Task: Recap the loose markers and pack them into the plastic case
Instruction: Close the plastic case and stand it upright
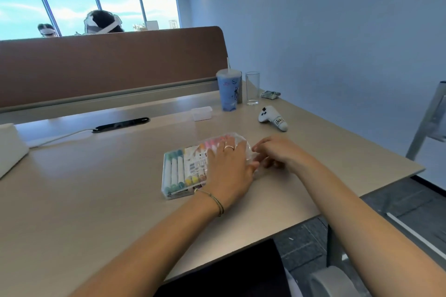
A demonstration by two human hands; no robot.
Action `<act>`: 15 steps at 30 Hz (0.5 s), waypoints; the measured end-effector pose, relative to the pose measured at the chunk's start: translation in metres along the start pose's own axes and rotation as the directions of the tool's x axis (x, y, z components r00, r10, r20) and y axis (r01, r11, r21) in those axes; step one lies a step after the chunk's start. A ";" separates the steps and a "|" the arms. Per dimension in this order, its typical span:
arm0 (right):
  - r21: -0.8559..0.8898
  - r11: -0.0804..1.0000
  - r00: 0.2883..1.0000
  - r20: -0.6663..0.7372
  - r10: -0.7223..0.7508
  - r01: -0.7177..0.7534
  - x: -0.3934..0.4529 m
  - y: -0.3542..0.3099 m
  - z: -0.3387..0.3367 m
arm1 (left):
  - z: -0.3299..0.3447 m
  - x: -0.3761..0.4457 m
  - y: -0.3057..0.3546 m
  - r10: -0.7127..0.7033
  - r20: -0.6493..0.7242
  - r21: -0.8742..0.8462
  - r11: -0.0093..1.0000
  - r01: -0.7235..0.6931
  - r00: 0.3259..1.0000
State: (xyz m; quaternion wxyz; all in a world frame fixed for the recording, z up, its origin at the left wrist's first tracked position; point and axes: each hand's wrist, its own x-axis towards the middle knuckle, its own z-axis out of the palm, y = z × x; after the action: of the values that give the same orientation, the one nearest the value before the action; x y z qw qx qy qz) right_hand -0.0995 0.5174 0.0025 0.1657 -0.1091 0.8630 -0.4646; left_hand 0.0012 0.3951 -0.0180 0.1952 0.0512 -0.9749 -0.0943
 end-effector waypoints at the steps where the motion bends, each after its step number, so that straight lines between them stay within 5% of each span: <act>1: -0.030 0.999 1.000 0.009 0.016 -0.016 0.001 -0.002 0.001 | 0.003 -0.001 0.000 0.009 0.017 0.007 1.000 -0.009 1.000; 15: -0.493 0.870 0.994 -0.084 -0.072 0.022 0.018 -0.023 0.024 | -0.009 -0.001 -0.021 -0.028 0.066 -0.484 0.873 0.057 0.997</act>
State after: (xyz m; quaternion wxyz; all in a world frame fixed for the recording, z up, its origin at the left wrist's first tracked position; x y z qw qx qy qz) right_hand -0.1056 0.4804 0.0057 0.0781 -0.1454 0.9569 -0.2391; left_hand 0.0074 0.3736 -0.0144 0.1720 0.0193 -0.9238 -0.3415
